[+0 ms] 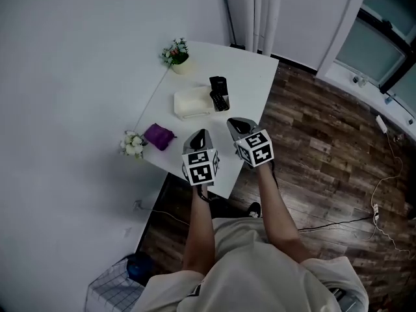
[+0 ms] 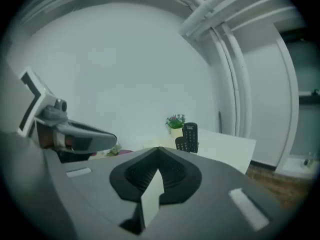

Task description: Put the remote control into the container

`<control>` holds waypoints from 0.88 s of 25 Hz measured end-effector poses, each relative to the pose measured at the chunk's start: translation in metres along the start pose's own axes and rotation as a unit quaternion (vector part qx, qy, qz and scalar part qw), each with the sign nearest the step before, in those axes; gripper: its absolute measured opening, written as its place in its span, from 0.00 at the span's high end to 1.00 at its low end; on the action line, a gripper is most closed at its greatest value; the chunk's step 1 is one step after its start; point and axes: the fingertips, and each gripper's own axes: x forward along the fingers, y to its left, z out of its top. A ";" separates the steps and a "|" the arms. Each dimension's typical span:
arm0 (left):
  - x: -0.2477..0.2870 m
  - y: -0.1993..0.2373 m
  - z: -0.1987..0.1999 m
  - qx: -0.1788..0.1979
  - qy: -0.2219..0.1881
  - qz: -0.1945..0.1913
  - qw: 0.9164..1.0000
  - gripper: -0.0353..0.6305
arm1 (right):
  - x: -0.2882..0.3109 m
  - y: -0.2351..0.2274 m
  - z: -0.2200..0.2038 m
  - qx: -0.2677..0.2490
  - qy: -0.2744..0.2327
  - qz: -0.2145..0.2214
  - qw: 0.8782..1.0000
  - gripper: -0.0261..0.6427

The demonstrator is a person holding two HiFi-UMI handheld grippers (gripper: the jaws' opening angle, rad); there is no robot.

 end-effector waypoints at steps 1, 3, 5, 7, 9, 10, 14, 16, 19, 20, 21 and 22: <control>-0.003 -0.005 0.000 -0.001 -0.002 0.002 1.000 0.94 | -0.008 0.003 -0.004 0.019 0.008 0.006 1.000 0.96; -0.010 -0.018 0.000 -0.002 -0.010 -0.003 1.000 0.94 | -0.026 0.006 -0.012 0.022 0.018 0.004 1.000 0.96; -0.018 -0.030 0.000 -0.003 -0.016 -0.014 1.000 0.94 | -0.044 0.004 -0.019 0.011 0.015 0.002 1.000 0.96; -0.024 -0.036 0.000 0.007 -0.016 -0.019 1.000 0.94 | -0.061 -0.001 -0.025 0.019 0.009 0.002 1.000 0.96; -0.030 -0.036 0.000 0.015 -0.015 -0.017 1.000 0.94 | -0.074 -0.005 -0.030 0.028 0.007 -0.001 1.000 0.96; -0.033 -0.036 0.000 0.017 -0.015 -0.014 1.000 0.94 | -0.079 -0.006 -0.031 0.029 0.004 -0.001 1.000 0.96; -0.032 -0.058 0.002 0.013 -0.016 -0.022 1.000 0.94 | -0.103 -0.017 -0.032 0.023 0.003 -0.012 1.000 0.96; -0.033 -0.064 0.004 0.019 -0.017 -0.032 0.999 0.94 | -0.106 -0.014 -0.031 0.020 0.004 -0.017 1.000 0.96; -0.038 -0.065 0.003 0.024 -0.015 -0.036 0.999 0.94 | -0.105 -0.005 -0.027 0.026 -0.006 -0.009 1.000 0.96; -0.039 -0.068 0.002 0.019 -0.014 -0.038 0.999 0.94 | -0.107 -0.004 -0.026 0.028 -0.009 -0.006 1.000 0.96; -0.041 -0.071 0.001 0.014 -0.013 -0.041 0.999 0.94 | -0.109 -0.004 -0.026 0.030 -0.012 -0.003 0.999 0.96; -0.042 -0.074 0.000 0.011 -0.012 -0.043 0.999 0.94 | -0.111 -0.004 -0.026 0.031 -0.013 -0.002 0.999 0.96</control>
